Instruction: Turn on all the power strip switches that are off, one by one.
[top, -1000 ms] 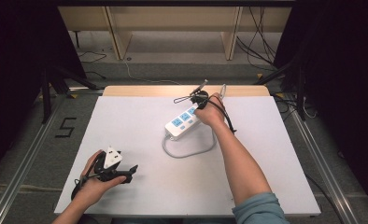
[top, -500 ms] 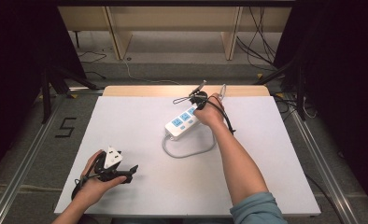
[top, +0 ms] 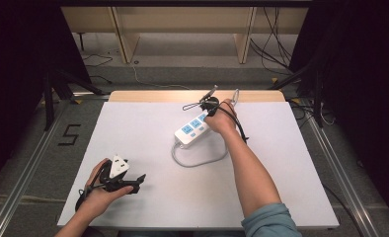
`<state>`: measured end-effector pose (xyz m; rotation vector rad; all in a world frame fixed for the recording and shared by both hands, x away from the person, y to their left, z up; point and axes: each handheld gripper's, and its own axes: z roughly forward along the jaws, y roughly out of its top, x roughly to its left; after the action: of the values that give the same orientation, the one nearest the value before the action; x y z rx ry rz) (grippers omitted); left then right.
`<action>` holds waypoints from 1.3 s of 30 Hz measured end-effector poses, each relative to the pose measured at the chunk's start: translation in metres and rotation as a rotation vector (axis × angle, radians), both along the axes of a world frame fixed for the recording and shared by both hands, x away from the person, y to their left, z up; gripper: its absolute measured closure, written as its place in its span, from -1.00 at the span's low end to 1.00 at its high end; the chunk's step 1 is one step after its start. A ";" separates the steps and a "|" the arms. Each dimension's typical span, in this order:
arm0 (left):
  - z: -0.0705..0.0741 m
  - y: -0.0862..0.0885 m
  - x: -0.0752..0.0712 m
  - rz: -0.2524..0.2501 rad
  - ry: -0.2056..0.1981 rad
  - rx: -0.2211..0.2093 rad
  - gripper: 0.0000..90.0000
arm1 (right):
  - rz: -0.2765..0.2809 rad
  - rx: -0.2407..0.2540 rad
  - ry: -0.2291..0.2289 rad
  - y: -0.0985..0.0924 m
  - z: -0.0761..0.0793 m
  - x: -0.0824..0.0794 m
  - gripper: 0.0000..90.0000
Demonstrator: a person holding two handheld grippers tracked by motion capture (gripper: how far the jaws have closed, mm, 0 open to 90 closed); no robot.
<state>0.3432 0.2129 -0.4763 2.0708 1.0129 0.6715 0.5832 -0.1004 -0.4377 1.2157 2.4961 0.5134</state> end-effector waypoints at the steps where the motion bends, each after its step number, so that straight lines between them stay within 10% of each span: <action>1: 0.000 0.000 0.000 0.000 0.000 0.000 -0.60 | 0.000 0.000 0.000 0.000 0.000 0.000 1.00; 11: 0.000 -0.001 0.000 -0.002 0.001 0.001 -0.60 | 0.002 0.029 0.005 0.001 -0.002 0.000 1.00; 16: 0.000 0.000 -0.001 0.003 -0.001 -0.003 -0.60 | 0.029 -0.057 -0.033 0.011 -0.002 -0.003 1.00; 25: 0.000 0.000 0.000 0.002 0.000 -0.001 -0.60 | 0.002 0.058 -0.002 0.000 -0.001 -0.001 1.00; 39: 0.000 0.001 -0.001 0.000 -0.002 0.001 -0.60 | 0.006 0.110 -0.047 -0.013 0.010 -0.010 0.93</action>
<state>0.3423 0.2136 -0.4761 2.0710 1.0115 0.6743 0.5728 -0.1139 -0.4276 1.2216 2.4616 0.6806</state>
